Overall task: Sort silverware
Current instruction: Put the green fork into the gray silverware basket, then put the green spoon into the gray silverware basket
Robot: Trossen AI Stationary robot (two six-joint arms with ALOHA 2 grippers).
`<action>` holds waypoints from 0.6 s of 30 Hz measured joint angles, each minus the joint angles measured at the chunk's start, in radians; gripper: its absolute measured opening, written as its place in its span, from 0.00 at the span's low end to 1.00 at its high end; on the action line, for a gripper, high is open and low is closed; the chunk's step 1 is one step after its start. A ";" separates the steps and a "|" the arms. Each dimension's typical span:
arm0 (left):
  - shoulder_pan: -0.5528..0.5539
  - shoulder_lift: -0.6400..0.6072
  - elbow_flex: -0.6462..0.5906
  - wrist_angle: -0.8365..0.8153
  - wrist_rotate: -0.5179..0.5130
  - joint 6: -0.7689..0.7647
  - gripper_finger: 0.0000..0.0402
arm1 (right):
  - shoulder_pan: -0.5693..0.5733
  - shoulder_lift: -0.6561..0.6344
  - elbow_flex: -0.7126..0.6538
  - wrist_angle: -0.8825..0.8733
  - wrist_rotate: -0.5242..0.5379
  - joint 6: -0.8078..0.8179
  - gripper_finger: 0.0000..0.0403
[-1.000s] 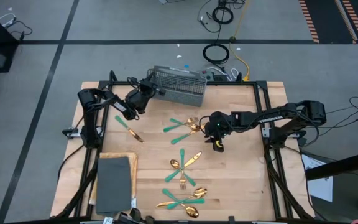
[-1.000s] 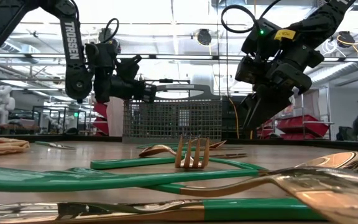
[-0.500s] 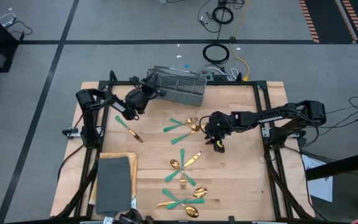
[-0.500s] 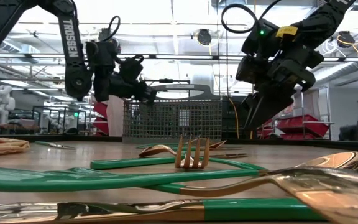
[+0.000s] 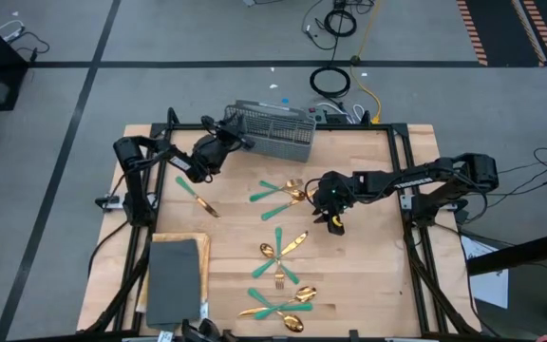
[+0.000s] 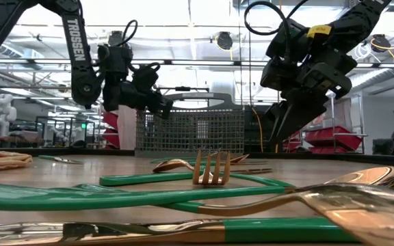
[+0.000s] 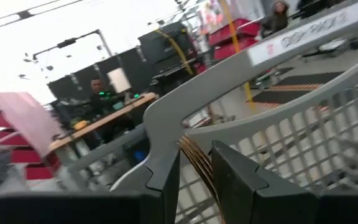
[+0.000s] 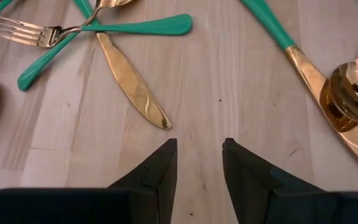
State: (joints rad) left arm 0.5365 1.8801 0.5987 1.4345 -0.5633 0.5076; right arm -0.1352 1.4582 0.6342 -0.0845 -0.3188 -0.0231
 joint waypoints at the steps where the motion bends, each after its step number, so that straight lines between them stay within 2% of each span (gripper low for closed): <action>1: 0.000 -0.015 0.000 -0.015 0.011 -0.003 0.25 | 0.000 0.000 0.000 0.000 0.000 0.000 0.29; 6: -0.002 -0.106 0.000 -0.191 0.023 -0.011 0.25 | 0.000 0.000 0.000 -0.001 -0.001 0.000 0.29; 10: 0.002 -0.169 0.000 -0.324 0.062 -0.077 0.25 | 0.000 0.000 0.000 0.001 -0.001 -0.006 0.29; 15: -0.031 -0.227 0.000 -0.263 0.080 -0.083 0.25 | 0.000 0.000 0.000 0.007 0.005 -0.012 0.29; 18: -0.069 -0.296 0.000 -0.243 0.084 -0.083 0.25 | 0.002 0.000 0.000 0.016 0.049 0.011 0.29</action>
State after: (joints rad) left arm 0.4676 1.5845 0.5987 1.1914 -0.4791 0.4249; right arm -0.1329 1.4582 0.6345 -0.0680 -0.2695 -0.0124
